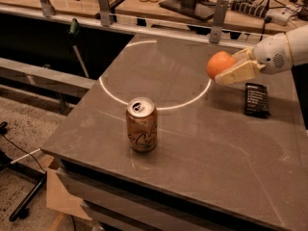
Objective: Move orange near orange can
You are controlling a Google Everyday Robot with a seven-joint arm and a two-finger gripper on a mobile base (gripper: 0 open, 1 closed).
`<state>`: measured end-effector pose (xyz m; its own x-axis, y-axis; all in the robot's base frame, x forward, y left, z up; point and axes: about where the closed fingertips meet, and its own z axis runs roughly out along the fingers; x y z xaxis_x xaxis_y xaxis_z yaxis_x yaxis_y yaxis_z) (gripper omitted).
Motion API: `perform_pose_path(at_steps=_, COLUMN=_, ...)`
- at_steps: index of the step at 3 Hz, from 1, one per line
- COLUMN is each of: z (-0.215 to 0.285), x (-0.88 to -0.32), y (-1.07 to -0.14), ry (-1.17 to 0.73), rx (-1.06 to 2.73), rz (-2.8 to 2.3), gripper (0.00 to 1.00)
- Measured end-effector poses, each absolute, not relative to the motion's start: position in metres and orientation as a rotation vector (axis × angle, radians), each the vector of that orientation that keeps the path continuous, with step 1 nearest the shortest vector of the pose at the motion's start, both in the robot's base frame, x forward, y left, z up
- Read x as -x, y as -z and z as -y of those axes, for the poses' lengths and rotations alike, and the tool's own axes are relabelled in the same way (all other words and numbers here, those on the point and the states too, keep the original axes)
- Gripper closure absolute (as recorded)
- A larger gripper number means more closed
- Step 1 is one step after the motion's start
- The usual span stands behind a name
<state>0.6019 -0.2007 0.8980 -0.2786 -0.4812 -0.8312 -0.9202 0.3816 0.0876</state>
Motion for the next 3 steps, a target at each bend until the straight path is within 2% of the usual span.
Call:
perform_pose_path(at_steps=1, z=0.188, x=-0.581, y=-0.9, ry=-0.782, rx=1.245, rz=-1.892, gripper=1.0)
perform_pose_path(at_steps=3, z=0.108, x=-0.469, y=-0.904, ry=-0.871, rx=1.242, rz=-1.865, gripper=1.0)
